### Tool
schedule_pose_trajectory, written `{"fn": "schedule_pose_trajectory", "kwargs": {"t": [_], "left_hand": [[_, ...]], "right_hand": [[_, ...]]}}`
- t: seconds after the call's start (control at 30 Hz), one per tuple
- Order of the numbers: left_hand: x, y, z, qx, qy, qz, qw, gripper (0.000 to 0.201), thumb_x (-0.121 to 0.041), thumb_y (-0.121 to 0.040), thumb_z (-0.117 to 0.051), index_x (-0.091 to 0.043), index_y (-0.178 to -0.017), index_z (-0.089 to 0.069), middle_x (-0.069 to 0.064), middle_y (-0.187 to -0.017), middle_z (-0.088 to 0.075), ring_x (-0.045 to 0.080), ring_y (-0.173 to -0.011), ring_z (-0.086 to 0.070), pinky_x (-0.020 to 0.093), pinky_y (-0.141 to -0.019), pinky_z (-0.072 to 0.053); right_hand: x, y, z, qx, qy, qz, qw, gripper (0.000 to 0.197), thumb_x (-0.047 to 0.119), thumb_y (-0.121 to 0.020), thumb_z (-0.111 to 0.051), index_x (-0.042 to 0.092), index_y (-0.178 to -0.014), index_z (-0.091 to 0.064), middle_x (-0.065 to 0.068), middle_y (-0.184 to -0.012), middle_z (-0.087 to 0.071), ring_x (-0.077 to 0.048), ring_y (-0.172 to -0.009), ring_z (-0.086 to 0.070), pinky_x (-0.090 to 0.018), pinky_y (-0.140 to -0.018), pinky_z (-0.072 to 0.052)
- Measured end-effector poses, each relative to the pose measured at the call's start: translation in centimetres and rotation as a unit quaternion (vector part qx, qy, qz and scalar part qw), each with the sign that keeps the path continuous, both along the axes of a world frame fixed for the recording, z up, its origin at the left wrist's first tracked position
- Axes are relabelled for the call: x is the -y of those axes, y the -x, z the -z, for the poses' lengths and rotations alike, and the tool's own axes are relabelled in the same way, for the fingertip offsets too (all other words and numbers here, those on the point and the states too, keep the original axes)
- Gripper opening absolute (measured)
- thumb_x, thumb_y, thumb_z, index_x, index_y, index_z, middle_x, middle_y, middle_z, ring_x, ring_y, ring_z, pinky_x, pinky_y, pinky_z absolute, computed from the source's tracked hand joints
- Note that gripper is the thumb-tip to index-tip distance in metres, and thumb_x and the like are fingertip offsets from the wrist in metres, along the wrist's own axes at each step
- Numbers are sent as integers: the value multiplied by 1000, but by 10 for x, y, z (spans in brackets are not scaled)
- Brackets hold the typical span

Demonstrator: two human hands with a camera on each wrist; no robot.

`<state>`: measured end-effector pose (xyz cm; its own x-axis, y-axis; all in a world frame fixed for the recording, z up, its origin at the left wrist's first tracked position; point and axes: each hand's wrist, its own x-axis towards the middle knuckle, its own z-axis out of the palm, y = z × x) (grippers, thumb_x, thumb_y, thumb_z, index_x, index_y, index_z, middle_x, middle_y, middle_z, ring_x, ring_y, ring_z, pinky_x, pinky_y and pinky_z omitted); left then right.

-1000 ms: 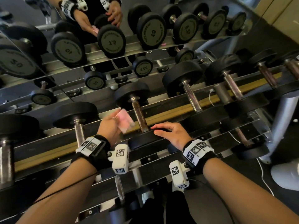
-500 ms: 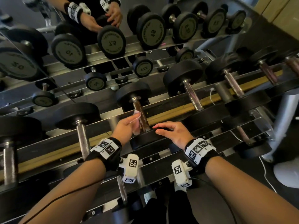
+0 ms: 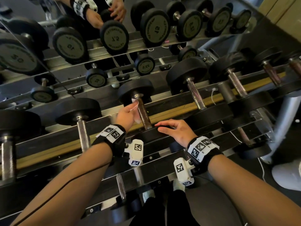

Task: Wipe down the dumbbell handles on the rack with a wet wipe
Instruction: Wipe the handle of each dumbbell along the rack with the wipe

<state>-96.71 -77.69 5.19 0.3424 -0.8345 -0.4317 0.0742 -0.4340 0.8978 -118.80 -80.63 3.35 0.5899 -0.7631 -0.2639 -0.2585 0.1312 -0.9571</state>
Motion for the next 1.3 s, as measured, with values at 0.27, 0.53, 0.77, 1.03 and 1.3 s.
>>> {"fn": "schedule_pose_trajectory", "kwargs": {"t": [0.27, 0.53, 0.77, 1.03, 1.3], "left_hand": [[-22, 0, 1, -121, -25, 3, 992, 26, -6, -103, -46, -14, -109, -69, 12, -114, -69, 22, -102, -66, 38, -96, -52], [-30, -3, -17, -104, -63, 62, 991, 32, -6, -104, -42, -5, -125, -66, 14, -117, -71, 21, -106, -68, 24, -85, -58], [-14, 3, -41, -177, -109, 53, 977, 29, 4, -101, -40, 3, -105, -69, 22, -102, -71, 25, -80, -73, 29, -67, -62], [36, 55, -62, -144, -2, -1, 990, 32, -5, -106, -38, -6, -126, -63, 11, -107, -68, 22, -94, -65, 32, -82, -54], [96, 140, -41, -55, 55, -11, 997, 37, -5, -107, -36, 1, -139, -52, 22, -114, -60, 20, -87, -59, 25, -70, -49]], "right_hand": [[5, -1, -3, 13, -6, -12, 1000, 19, 16, -85, -73, 21, -103, -75, 16, -100, -75, 0, -100, -67, -9, -83, -49], [7, 2, -19, -55, 14, -59, 997, 22, 26, -88, -70, 27, -110, -73, 18, -107, -72, 6, -104, -62, -15, -91, -45], [29, 12, -43, -125, 19, -142, 982, 29, 23, -96, -60, 31, -123, -66, 8, -128, -65, -8, -123, -55, -40, -114, -36], [89, 63, -84, -145, 125, -84, 978, 21, 15, -94, -63, 27, -111, -67, 5, -115, -69, -10, -111, -62, -39, -107, -45], [127, 155, -61, -200, 117, 0, 973, 34, 28, -88, -72, 22, -120, -66, 4, -124, -62, -11, -118, -54, -29, -104, -42]]}}
